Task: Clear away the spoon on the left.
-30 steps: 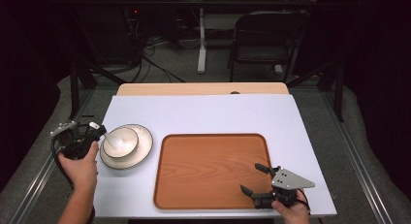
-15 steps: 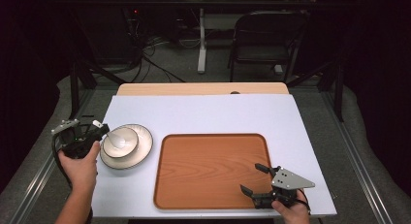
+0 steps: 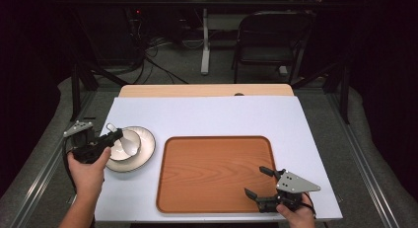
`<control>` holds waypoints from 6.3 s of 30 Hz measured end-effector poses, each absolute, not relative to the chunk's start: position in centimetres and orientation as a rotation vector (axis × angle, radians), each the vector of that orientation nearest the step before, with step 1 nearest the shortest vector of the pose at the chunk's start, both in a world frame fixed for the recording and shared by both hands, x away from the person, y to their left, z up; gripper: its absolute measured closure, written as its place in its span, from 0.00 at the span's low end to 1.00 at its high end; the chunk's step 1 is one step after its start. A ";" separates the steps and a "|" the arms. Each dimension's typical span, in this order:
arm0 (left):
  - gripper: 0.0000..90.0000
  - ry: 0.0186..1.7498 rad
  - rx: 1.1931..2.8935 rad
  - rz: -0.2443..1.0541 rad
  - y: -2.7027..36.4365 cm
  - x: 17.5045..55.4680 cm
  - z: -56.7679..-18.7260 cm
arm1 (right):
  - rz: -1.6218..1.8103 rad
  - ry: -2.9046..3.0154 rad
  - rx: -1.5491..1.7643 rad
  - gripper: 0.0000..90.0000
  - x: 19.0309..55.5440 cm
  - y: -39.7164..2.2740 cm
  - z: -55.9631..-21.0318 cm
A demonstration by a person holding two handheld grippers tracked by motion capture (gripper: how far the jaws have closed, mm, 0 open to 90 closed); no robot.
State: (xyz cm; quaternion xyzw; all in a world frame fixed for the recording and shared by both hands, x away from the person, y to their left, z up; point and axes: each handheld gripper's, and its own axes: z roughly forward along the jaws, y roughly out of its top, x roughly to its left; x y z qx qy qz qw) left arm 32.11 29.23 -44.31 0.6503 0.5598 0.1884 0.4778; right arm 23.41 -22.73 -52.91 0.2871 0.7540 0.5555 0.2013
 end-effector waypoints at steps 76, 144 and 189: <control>0.94 0.968 2.146 0.079 16.2 30.3 -46.2 | 1.550 2.103 0.796 0.16 23.4 -22.8 -52.8; 0.84 1.454 1.942 -0.142 17.0 37.9 -53.4 | 1.553 2.103 0.798 0.16 23.4 -23.0 -52.8; 0.55 1.443 1.998 0.012 17.0 37.3 -52.3 | 1.555 2.105 0.798 0.16 23.4 -22.9 -52.8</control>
